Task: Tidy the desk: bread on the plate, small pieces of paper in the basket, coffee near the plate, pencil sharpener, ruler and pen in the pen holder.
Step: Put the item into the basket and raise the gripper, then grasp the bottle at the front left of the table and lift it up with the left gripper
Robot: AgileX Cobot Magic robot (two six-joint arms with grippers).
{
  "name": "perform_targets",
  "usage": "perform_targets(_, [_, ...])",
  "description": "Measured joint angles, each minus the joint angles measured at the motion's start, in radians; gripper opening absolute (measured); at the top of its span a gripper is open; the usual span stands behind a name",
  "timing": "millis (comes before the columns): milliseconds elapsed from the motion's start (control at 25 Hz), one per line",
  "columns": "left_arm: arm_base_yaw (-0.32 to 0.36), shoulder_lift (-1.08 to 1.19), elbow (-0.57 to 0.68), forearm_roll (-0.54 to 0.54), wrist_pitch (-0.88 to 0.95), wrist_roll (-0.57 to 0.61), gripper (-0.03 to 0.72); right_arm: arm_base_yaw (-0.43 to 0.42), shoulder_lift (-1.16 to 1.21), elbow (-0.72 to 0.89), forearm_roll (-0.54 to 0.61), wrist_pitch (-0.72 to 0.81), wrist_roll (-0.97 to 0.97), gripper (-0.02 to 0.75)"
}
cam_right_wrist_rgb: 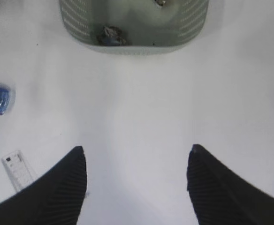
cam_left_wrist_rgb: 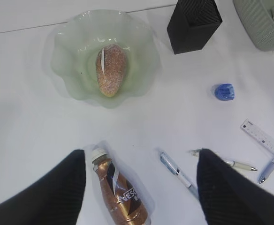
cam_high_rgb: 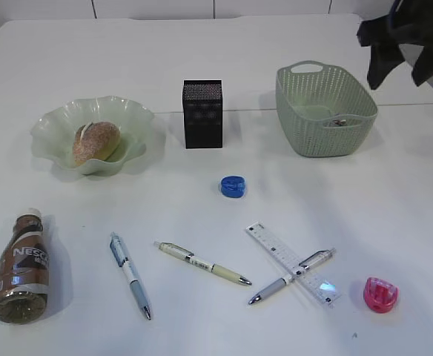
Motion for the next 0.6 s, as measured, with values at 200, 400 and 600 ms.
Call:
perform_targets(200, [0.000, 0.000, 0.000, 0.004, 0.000, -0.052, 0.519, 0.000, -0.238, 0.201, 0.000, 0.000, 0.000, 0.529])
perform_targets(400, [0.000, 0.013, 0.038, 0.058, 0.000, -0.129, 0.520, 0.000, -0.414, 0.365, 0.028, 0.000, 0.000, 0.529])
perform_targets(600, [0.000, 0.070, 0.158, 0.075, -0.004, -0.195, 0.521, 0.000, -0.515, 0.451, 0.075, 0.002, 0.000, 0.529])
